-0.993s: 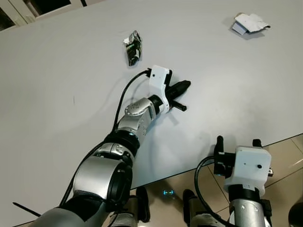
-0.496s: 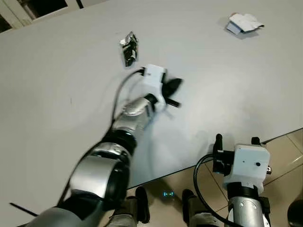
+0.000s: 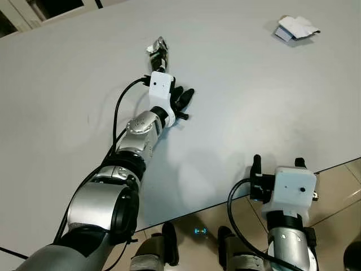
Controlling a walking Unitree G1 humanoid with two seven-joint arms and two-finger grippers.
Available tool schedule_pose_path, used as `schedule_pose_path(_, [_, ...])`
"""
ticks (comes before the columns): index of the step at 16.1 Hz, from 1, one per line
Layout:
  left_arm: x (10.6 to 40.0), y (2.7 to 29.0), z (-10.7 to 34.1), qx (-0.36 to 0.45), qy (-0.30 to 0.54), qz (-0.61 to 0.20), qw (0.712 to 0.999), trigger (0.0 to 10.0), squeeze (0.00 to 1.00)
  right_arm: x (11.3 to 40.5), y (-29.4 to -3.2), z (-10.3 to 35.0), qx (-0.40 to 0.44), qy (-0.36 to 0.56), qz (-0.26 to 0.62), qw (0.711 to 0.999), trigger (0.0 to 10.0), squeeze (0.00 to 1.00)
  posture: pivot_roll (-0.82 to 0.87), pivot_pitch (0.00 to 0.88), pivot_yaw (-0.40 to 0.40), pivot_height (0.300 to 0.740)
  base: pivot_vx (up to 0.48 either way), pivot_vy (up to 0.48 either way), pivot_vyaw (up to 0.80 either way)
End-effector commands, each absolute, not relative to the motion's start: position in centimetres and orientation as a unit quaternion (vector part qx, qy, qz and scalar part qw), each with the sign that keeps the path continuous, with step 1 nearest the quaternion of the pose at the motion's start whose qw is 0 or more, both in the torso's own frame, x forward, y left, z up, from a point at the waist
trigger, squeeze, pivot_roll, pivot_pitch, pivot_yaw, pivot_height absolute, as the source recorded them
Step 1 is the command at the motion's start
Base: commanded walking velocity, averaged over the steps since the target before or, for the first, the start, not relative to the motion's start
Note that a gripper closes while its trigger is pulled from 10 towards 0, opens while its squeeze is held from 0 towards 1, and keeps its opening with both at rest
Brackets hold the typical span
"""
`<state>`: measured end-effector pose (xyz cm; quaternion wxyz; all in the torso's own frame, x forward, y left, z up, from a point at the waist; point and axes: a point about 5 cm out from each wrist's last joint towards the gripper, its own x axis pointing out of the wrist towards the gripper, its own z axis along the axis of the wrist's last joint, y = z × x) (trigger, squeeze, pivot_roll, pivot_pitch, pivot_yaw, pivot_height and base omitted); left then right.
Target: Picking trash to rubbish bin
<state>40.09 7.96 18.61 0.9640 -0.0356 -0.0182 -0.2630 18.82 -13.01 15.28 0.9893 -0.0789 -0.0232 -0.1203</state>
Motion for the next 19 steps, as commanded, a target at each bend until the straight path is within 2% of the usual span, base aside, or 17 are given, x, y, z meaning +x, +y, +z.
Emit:
schedule_pose_path(1, [39.8, 9.2, 16.8, -0.032, 0.013, -0.246, 0.969, 10.0, 1.00, 19.2, -12.5, 15.1, -0.060, -0.022, -0.116, 0.991, 10.0, 0.00, -0.08, 0.284, 0.148, 0.740, 0.000, 0.000, 0.00])
schedule_pose_path(3, [39.8, 9.5, 17.0, -0.025, 0.007, -0.247, 0.969, 10.0, 1.00, 19.7, -12.1, 15.2, -0.066, -0.030, -0.103, 0.992, 10.0, 0.00, -0.06, 0.280, 0.154, 0.740, 0.000, 0.000, 0.21])
schedule_pose_path(8, [39.7, 10.1, 16.5, -0.004, 0.010, -0.236, 0.972, 10.0, 1.00, 20.2, -11.8, 15.0, -0.060, -0.033, -0.098, 0.993, 10.0, 0.00, -0.03, 0.273, 0.158, 0.740, 0.000, 0.000, 0.77])
schedule_pose_path(10, [39.7, 10.1, 16.2, 0.000, 0.018, -0.226, 0.974, 10.0, 1.00, 20.5, -11.7, 15.0, -0.059, -0.036, -0.096, 0.993, 10.0, 0.00, -0.03, 0.269, 0.153, 0.740, 0.000, 0.000, 0.31])
schedule_pose_path(11, [39.6, 10.0, 15.9, 0.005, 0.024, -0.220, 0.975, 10.0, 0.81, 20.6, -11.9, 15.0, -0.057, -0.038, -0.095, 0.993, 10.0, 0.00, -0.03, 0.266, 0.148, 0.740, 0.000, 0.000, 0.00])
schedule_pose_path(12, [39.6, 10.0, 15.8, 0.006, 0.028, -0.216, 0.976, 10.0, 0.00, 20.7, -11.9, 15.0, -0.058, -0.038, -0.095, 0.993, 10.0, 0.00, -0.03, 0.264, 0.146, 0.740, 0.000, 0.000, 0.00])
schedule_pose_path(15, [39.6, 9.8, 15.7, -0.016, 0.044, -0.223, 0.974, 10.0, 0.00, 20.8, -11.9, 15.0, -0.058, -0.039, -0.093, 0.993, 10.0, 0.00, -0.03, 0.257, 0.142, 0.740, 0.000, 0.000, 0.00])
schedule_pose_path(19, [39.7, 9.6, 15.9, -0.015, 0.042, -0.225, 0.973, 10.0, 0.00, 21.0, -12.0, 15.1, -0.060, -0.044, -0.094, 0.993, 10.0, 0.00, -0.03, 0.253, 0.141, 0.740, 0.000, 0.422, 0.00])
